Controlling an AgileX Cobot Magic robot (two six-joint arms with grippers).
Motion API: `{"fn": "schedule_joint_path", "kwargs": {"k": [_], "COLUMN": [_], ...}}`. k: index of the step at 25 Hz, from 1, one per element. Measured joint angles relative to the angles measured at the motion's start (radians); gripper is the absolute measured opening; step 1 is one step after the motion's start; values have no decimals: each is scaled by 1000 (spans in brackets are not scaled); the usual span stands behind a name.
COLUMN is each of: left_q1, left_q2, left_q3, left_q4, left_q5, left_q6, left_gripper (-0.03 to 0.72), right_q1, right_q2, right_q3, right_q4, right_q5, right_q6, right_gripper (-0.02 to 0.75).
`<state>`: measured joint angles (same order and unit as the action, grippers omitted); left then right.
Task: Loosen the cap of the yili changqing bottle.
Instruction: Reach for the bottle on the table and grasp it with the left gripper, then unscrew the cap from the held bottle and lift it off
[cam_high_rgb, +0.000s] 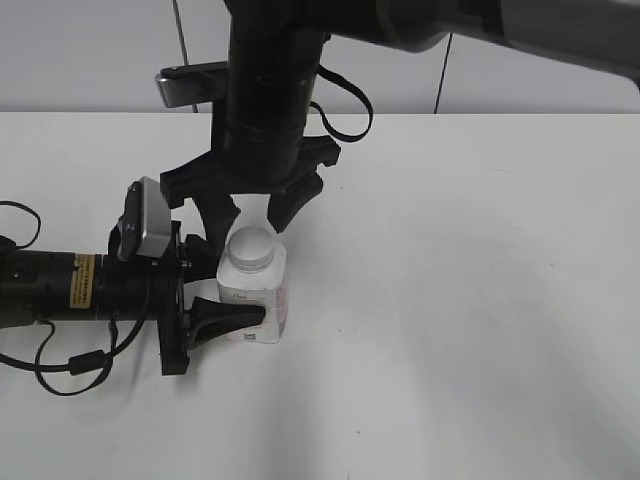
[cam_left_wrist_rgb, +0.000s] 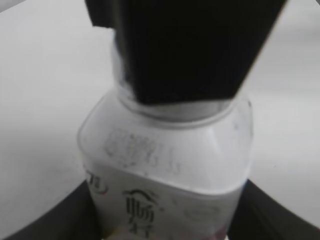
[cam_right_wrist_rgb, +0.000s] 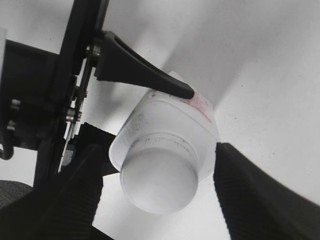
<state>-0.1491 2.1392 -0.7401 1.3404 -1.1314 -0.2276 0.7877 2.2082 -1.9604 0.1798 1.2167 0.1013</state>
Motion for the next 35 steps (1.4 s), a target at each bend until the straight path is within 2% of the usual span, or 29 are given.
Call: {"fn": "schedule_joint_path", "kwargs": {"k": [8,16,21,26,29,35], "left_q1": [0,0,-1,-1,-1,-1], "left_q2": [0,0,0,0,0,0], "left_q3": [0,0,0,0,0,0], "left_q4": [-3,-7,-10,-12,-12,-11], "left_q5": [1,1,2,2,2,3], "left_q6": [-1,-2,-3,-4,-4,-4], "left_gripper": [412,412,412,412,412,389], "right_q1": [0,0,1,2,1,-1], "right_q2": [0,0,0,0,0,0], "right_q3": [13,51,51,51,51,51], "right_q4": [0,0,5,10,16,26], "right_q5": [1,2,1,1,1,1], "right_q6": [8,14,15,-7,-133,-706], "right_gripper": [491,477,405,400,399,398]}}
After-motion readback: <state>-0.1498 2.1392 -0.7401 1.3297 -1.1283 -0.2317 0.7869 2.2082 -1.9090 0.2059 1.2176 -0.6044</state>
